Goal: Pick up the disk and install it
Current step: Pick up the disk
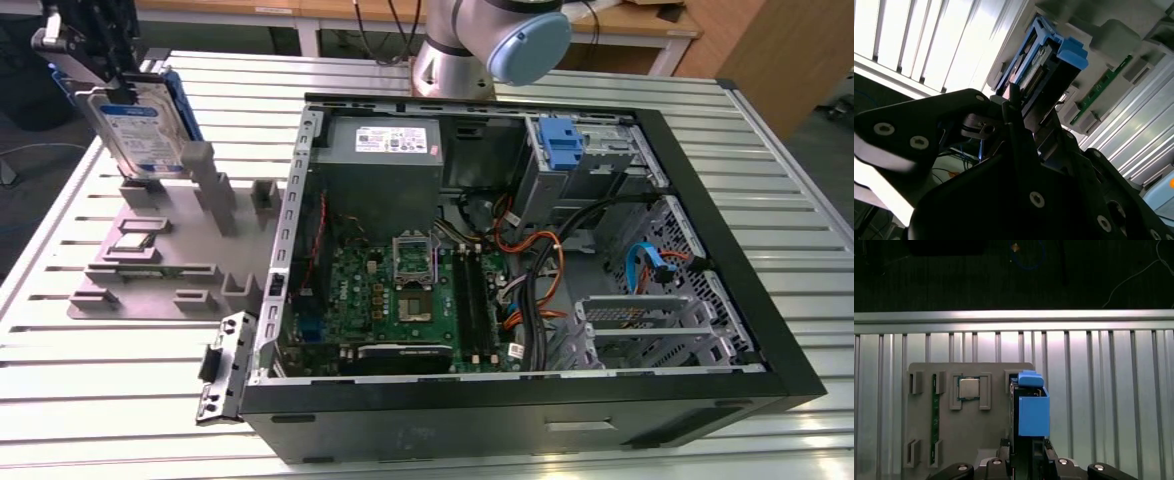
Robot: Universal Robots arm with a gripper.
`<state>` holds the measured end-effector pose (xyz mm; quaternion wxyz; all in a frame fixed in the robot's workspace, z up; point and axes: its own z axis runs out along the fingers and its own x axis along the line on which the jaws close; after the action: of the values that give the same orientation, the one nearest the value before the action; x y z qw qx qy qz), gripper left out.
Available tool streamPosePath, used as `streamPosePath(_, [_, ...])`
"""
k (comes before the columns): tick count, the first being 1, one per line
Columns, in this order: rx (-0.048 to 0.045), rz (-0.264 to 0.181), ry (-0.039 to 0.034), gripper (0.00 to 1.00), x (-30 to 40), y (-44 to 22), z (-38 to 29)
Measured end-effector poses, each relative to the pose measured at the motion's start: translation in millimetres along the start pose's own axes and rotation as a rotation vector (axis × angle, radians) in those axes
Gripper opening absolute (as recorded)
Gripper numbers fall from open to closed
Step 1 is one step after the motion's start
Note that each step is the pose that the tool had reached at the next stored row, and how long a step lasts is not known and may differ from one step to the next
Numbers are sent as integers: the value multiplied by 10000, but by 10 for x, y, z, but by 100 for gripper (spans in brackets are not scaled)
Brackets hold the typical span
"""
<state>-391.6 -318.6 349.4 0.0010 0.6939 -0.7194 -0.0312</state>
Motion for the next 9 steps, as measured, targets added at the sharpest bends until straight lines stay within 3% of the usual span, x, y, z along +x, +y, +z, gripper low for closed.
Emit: streamPosePath(9, [0,0,0,35,0,0,-5])
